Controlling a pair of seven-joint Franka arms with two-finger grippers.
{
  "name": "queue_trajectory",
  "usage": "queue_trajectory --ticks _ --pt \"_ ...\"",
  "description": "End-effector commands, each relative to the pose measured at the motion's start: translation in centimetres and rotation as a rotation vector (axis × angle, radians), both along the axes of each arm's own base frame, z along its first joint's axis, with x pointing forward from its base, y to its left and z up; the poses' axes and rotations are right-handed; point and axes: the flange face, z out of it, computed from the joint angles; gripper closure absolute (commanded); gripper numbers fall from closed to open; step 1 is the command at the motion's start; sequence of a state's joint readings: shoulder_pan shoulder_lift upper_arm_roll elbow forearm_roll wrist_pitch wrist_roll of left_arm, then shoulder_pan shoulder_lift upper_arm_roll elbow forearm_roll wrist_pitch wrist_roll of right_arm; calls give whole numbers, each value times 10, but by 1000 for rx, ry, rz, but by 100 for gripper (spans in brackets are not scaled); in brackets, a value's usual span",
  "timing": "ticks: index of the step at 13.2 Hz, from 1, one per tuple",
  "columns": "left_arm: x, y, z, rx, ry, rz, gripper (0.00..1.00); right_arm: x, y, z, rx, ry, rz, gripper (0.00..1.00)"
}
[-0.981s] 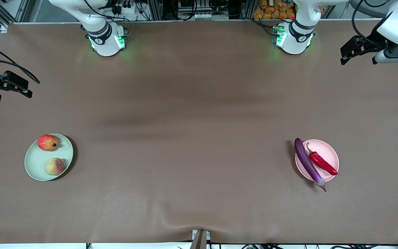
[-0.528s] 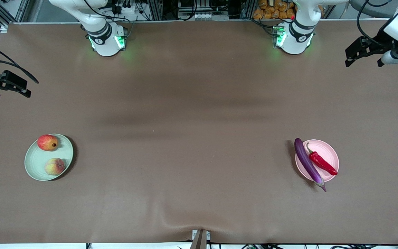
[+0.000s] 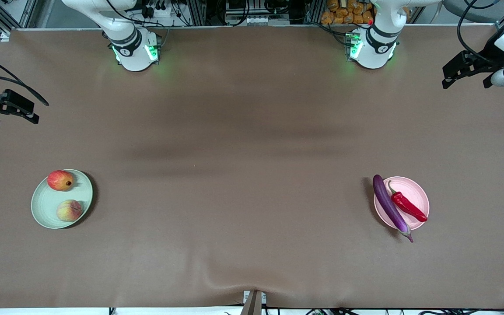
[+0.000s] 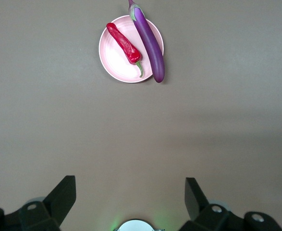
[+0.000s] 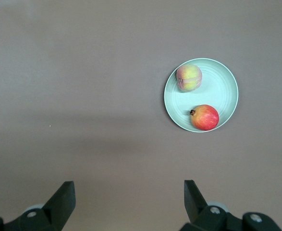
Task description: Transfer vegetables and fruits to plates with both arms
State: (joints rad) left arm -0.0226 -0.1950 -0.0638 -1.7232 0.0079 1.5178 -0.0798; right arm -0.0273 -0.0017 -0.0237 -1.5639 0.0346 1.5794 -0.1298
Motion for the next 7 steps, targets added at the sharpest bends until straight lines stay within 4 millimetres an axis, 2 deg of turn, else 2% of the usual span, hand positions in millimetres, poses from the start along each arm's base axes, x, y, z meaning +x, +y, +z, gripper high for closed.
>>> queue_trajectory --ticks 1,7 --pt "3 2 6 15 6 -17 0 -7 0 5 -10 -17 -10 0" --pt "2 3 5 15 10 -18 0 -7 1 4 -10 -8 -10 0"
